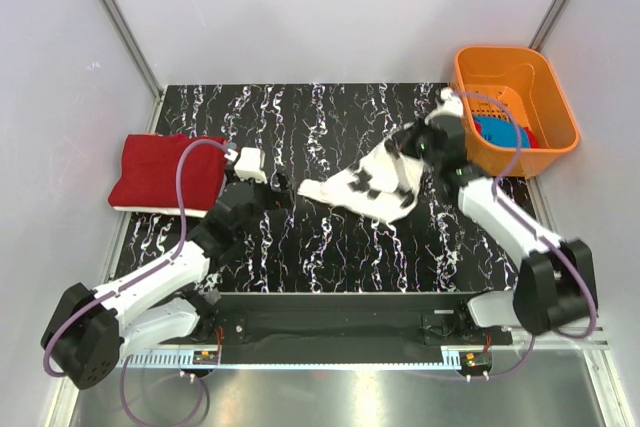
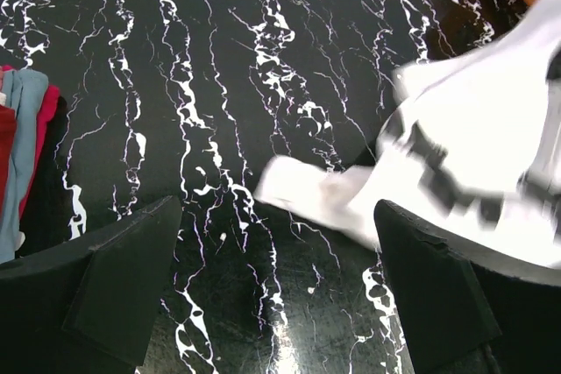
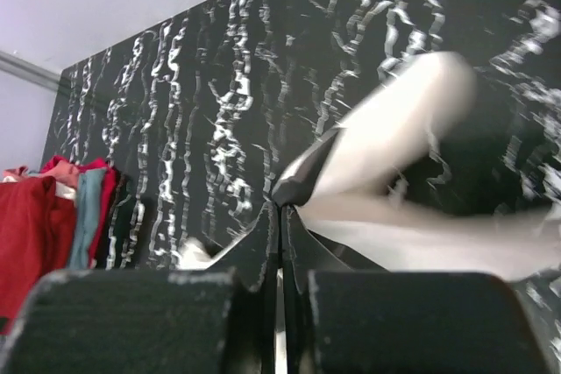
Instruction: Fold and stack the t-shirts
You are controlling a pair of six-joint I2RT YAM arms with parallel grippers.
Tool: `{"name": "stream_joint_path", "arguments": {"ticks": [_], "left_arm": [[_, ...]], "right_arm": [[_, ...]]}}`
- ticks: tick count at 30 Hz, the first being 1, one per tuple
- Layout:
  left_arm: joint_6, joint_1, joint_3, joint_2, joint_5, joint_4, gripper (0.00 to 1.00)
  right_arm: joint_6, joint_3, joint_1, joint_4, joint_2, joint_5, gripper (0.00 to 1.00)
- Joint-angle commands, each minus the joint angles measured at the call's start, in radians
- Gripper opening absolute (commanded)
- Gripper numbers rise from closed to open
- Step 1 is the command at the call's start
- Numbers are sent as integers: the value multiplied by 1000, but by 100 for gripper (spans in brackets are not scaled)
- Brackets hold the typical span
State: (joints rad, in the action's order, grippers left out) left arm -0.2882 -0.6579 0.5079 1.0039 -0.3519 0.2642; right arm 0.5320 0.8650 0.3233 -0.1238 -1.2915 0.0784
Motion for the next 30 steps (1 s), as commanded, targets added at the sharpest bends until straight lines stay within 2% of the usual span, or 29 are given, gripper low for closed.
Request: {"name": "stream_joint_path", "arguments": {"ticks": [1,4,11,15,16,17,18,19,21,22,23,24,25,26,29,30], "left_arm": [[0,-3,24,15,-15,46,99],[1,-3,26,18,-6,46,99],[-2,-3,32,24,1,46,99],[-3,-3,31,19,-2,41,99],[-3,-3,29,18,-5,41,99],[-3,-3,29,13,-6,41,99],[-5,-3,27,12,-7,41,99],[-5,-3,26,12,-7,44,99],[-8,-3,27,10,-6,41,99],[-6,-3,27,9,-6,41,99],[-8,-3,30,10,-4,38,99],[-6,-3,30,6,-4,35,99],[-6,-3,29,6,-4,35,99],[-6,-3,30,4,-4,30,99],[-6,-3,34,1,1,27,99],[-8,-3,37,7,-1,24,99]], "right_arm": [[-21,212,14,213,-84,-87,0],[-52,224,29,150,-59,-242,0],[-257,488,264,323,9,-356,0],[-268,647,267,345,69,-375,0],[-265,675,266,358,80,-343,0],[-257,710,263,380,75,-240,0],[-227,809,251,419,57,-191,0],[-204,868,191,526,-13,-158,0],[-86,1004,85,626,-104,-201,0],[-83,1041,36,727,-203,-233,4],[-105,1133,34,795,-254,-252,38],[-122,1169,36,876,-349,-227,51],[-118,1177,36,974,-377,-204,55],[-113,1116,36,987,-388,-143,62],[-95,851,36,758,-269,-175,64],[-89,672,36,624,-185,-199,64]]}}
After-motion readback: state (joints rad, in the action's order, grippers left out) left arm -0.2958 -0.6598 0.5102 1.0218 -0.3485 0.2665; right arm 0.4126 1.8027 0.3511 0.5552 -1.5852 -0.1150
